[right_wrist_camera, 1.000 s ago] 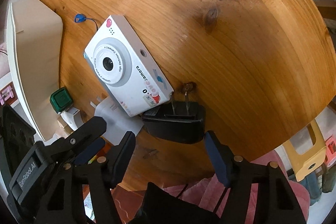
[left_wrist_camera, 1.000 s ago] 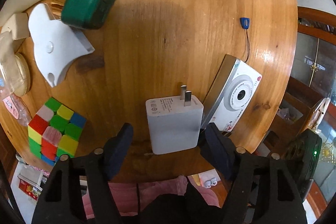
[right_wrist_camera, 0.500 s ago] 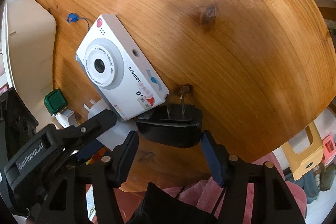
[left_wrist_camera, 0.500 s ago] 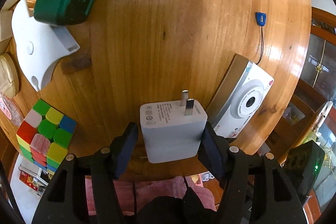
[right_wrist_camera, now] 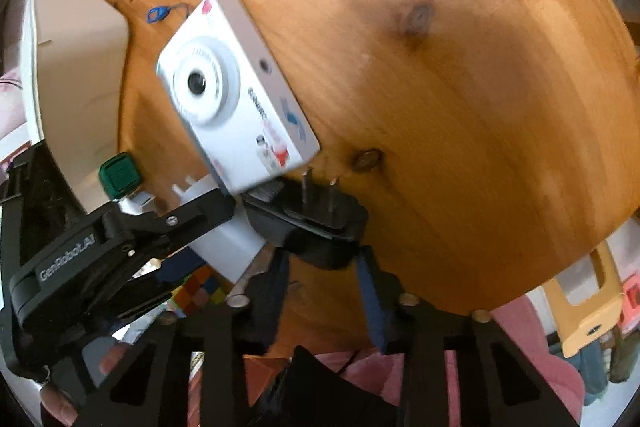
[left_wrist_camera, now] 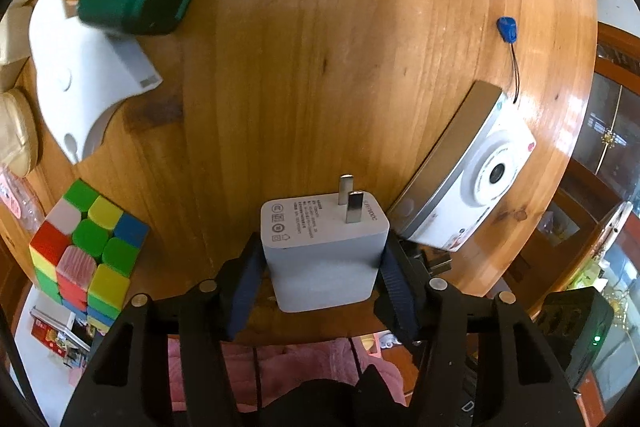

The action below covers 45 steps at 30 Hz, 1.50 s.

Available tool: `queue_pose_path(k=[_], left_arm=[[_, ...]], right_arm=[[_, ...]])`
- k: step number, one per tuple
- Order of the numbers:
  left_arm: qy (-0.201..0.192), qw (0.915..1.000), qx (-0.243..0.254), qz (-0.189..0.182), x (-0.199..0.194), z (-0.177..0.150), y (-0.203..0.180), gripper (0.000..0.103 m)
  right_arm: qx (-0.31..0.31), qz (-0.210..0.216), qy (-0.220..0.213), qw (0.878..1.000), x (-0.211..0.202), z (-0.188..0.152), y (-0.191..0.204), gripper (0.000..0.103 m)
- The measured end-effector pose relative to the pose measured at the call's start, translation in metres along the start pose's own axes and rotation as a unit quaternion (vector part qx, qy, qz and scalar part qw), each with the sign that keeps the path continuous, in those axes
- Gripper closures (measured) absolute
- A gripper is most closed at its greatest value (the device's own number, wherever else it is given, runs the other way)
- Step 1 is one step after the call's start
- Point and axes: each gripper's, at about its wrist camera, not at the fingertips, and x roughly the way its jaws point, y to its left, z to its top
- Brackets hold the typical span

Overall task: Organize rigid objects
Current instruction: 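Grasp the white charger with the left tool while the right tool grasps the black charger, then lift both chargers and carry them toward the white bin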

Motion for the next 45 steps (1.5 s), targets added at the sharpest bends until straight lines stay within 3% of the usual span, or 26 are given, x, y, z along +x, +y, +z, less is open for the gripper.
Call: queue_pose_path(k=[7, 9, 13, 15, 22, 31, 35, 45], left_arm=[[-0.026, 0.9996, 0.005, -0.009, -0.016, -0.019, 0.014, 0.043], [-0.037, 0.9992, 0.005, -0.013, -0.022, -0.024, 0.017, 0.043], [-0.075, 0.9967, 0.004, -0.028, -0.043, -0.040, 0.035, 0.043], [-0.095, 0.9946, 0.003, -0.040, -0.052, -0.048, 0.044, 0.043], [-0.151, 0.9855, 0.001, -0.076, -0.085, -0.068, 0.071, 0.043], [-0.242, 0.9669, 0.005, -0.081, -0.114, -0.115, 0.086, 0.043], [-0.279, 0.9565, 0.005, -0.086, -0.118, -0.138, 0.085, 0.043], [-0.374, 0.9201, 0.018, -0.116, -0.140, -0.188, 0.096, 0.043]], right_arm=[[-0.008, -0.004, -0.029, 1.000, -0.007, -0.004, 0.001, 0.072], [-0.010, -0.005, -0.034, 0.999, -0.008, -0.003, 0.003, 0.062], [-0.016, -0.007, -0.038, 0.999, -0.008, 0.001, 0.012, 0.055], [-0.015, -0.006, -0.040, 0.999, -0.008, 0.004, 0.015, 0.046], [-0.002, -0.031, -0.042, 0.999, 0.002, 0.010, 0.028, 0.035], [-0.012, -0.086, -0.055, 0.995, 0.025, 0.004, 0.052, 0.036], [-0.032, -0.090, -0.069, 0.993, 0.034, -0.004, 0.061, 0.038], [-0.139, -0.094, -0.105, 0.980, 0.044, -0.028, 0.069, 0.039]])
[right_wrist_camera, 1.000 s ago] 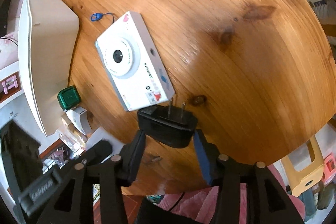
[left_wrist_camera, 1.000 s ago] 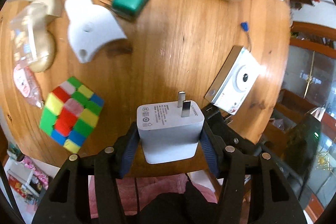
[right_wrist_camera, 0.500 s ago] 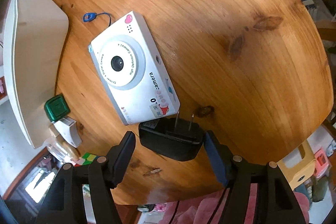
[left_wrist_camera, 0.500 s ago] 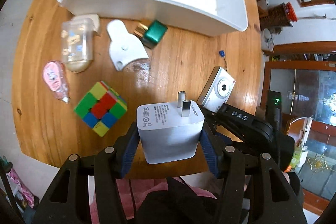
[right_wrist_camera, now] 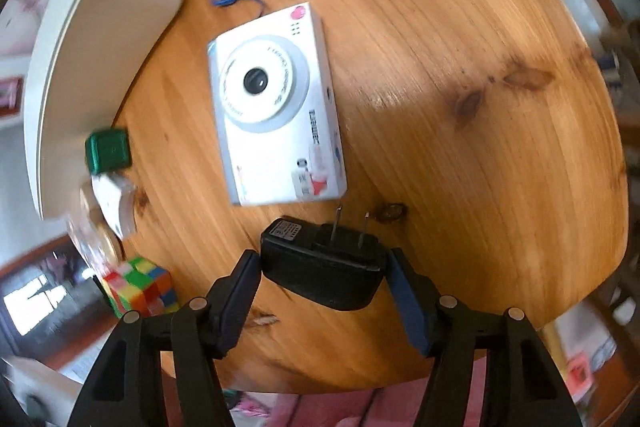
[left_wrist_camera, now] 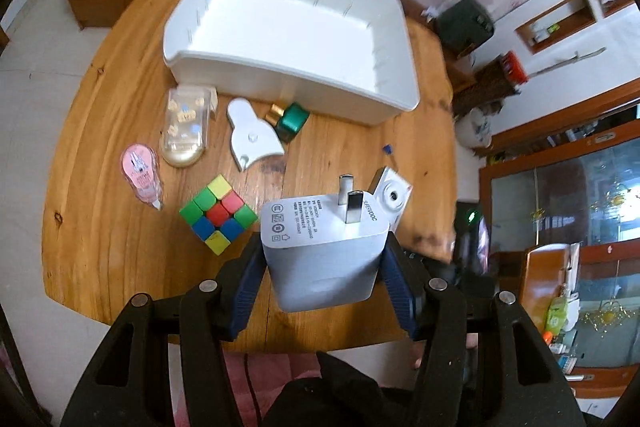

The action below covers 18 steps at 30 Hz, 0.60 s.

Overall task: Organize rigid objects
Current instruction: 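Lift both chargers and carry them toward the white bin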

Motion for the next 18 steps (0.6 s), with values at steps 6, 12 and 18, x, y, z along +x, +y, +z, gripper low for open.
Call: queue_pose_path(k=[6, 12, 18], left_arm=[[-0.079, 0.9969, -0.002, -0.008, -0.033, -0.004, 0.012, 0.043], [-0.160, 0.9870, -0.006, -0.015, -0.068, -0.008, 0.027, 0.043], [-0.226, 0.9740, -0.006, -0.010, -0.094, -0.003, 0.036, 0.043]], right_arm=[[-0.037, 0.040, -0.033, 0.998, -0.001, -0.027, -0.005, 0.039], [-0.071, 0.075, -0.076, 0.992, -0.014, -0.044, 0.005, 0.039], [-0.120, 0.100, -0.137, 0.978, -0.055, -0.034, 0.007, 0.039]])
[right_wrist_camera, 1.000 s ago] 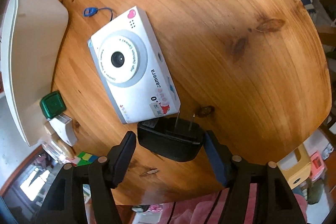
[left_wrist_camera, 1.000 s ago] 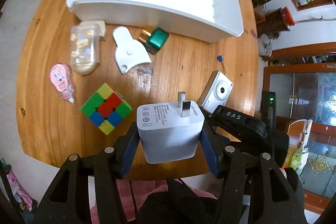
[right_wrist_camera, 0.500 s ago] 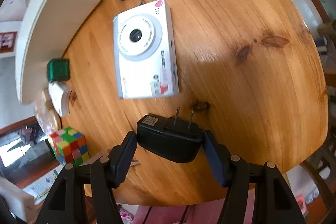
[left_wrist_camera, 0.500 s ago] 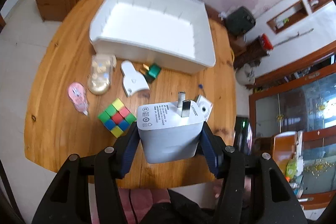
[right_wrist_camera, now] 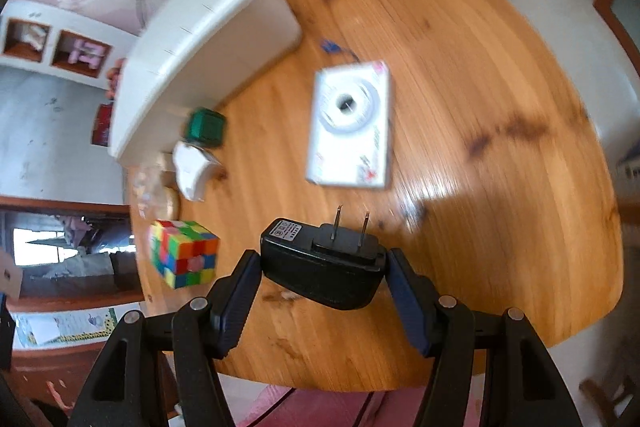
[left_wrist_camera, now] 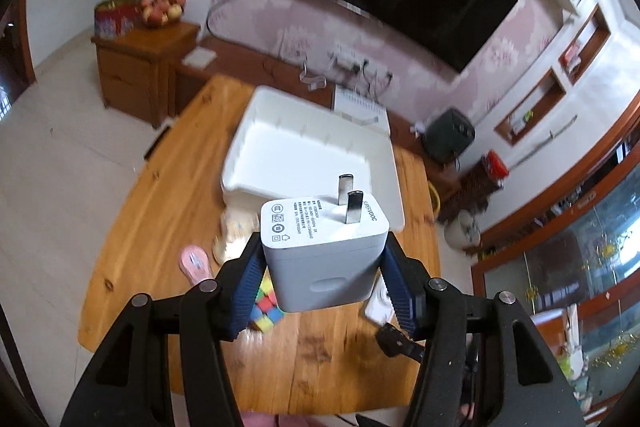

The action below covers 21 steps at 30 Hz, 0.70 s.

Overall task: Organize rigid objects
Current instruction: 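Lift both chargers and carry them toward the white bin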

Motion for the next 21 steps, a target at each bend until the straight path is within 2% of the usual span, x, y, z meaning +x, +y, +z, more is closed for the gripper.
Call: queue_pose_path(k=[3, 7, 15, 21], left_arm=[[-0.026, 0.9997, 0.000, 0.006, -0.006, 0.009, 0.003, 0.043], [-0.058, 0.9981, 0.006, 0.020, -0.013, 0.021, 0.005, 0.043], [-0.085, 0.9959, 0.022, 0.021, -0.007, 0.043, 0.010, 0.043], [-0.074, 0.9963, 0.041, 0.011, 0.013, 0.063, 0.012, 0.043]], right_arm=[[-0.033, 0.015, -0.037, 0.999, -0.023, 0.010, 0.003, 0.039], [-0.091, 0.039, -0.092, 0.991, -0.047, 0.015, 0.016, 0.039], [-0.194, 0.089, -0.194, 0.957, -0.079, 0.025, 0.059, 0.039], [-0.242, 0.079, -0.246, 0.935, -0.080, 0.037, 0.090, 0.039]])
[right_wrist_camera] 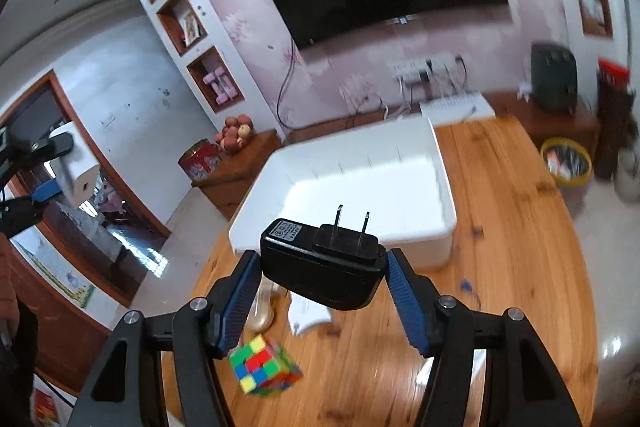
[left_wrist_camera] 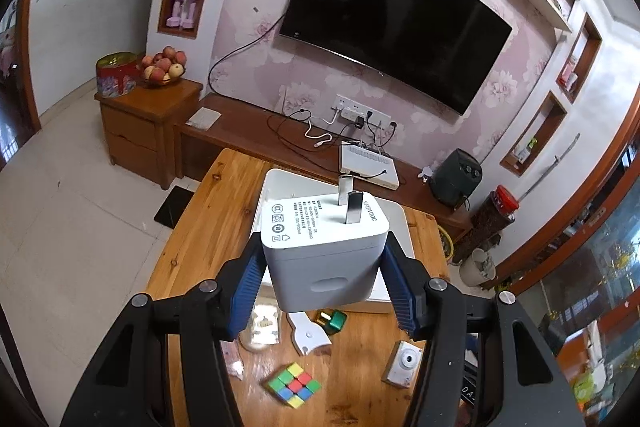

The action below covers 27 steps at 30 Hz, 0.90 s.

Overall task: Organize rigid objects
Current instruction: 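Lift both chargers and carry them toward the white bin, then lower the chargers into the bin and open both tools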

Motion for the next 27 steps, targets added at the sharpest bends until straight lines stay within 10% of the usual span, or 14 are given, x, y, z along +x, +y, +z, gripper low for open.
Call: queue_pose_path(k=[14, 27], left_arm=[[0.082, 0.9956, 0.042, -0.015, 0.088, 0.017, -0.003, 0.042], [0.220, 0.9716, 0.088, -0.004, 0.194, 0.001, -0.003, 0.042]], right_arm=[[-0.045, -0.044, -0.026, 0.998, 0.064, 0.027, 0.016, 0.038], [-0.029, -0.093, 0.035, 0.995, 0.139, 0.028, 0.000, 0.038]])
